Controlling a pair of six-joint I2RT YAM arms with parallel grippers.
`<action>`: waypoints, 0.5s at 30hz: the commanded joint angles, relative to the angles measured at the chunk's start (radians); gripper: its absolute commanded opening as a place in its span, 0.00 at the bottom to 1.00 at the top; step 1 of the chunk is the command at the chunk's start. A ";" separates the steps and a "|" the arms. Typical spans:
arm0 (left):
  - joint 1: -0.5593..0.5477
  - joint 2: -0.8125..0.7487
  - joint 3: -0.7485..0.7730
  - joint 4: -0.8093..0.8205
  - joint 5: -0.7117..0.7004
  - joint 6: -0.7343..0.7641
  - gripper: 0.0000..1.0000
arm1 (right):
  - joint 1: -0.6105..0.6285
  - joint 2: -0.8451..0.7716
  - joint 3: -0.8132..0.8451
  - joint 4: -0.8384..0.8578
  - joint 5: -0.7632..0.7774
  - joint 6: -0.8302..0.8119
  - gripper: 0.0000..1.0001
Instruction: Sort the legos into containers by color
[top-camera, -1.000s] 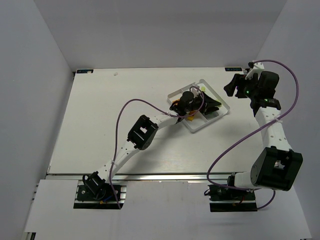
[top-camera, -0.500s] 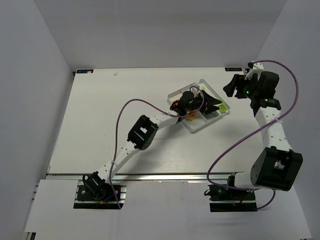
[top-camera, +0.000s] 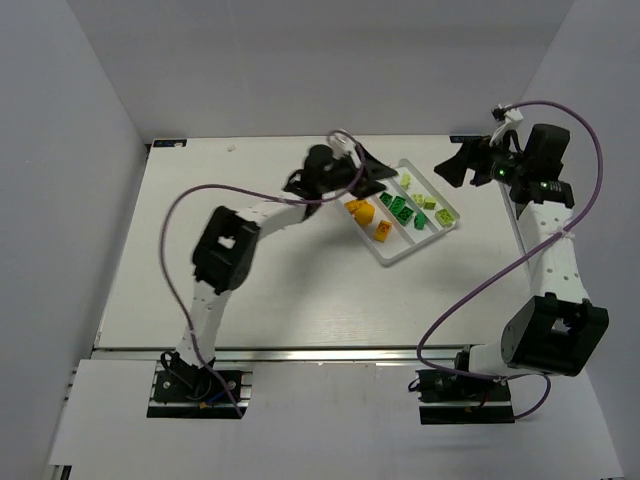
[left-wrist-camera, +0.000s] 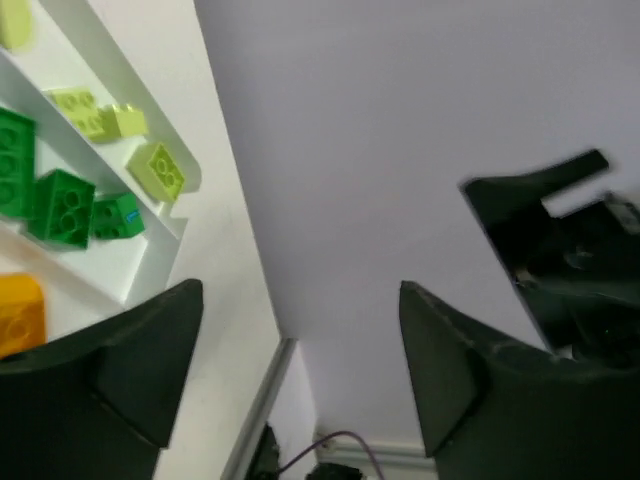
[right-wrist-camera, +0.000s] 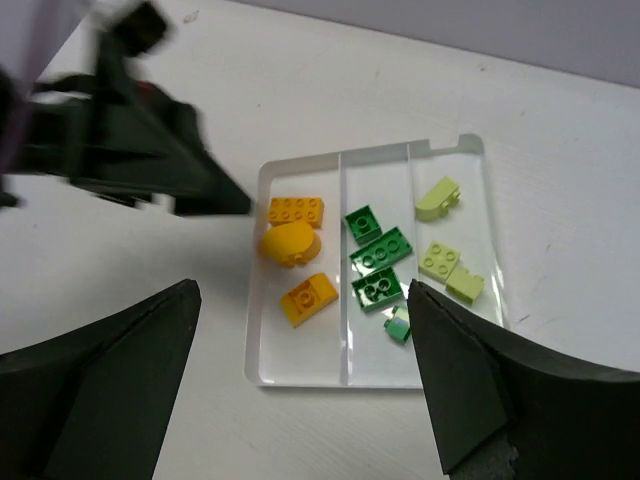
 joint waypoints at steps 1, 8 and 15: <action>0.104 -0.350 -0.265 -0.081 -0.033 0.270 0.94 | 0.000 0.033 0.117 -0.107 0.064 -0.014 0.89; 0.155 -0.836 -0.490 -0.668 -0.364 0.706 0.98 | 0.024 0.088 0.195 -0.311 0.432 -0.124 0.89; 0.164 -1.099 -0.641 -0.789 -0.575 0.786 0.98 | 0.021 0.070 0.188 -0.351 0.527 -0.179 0.89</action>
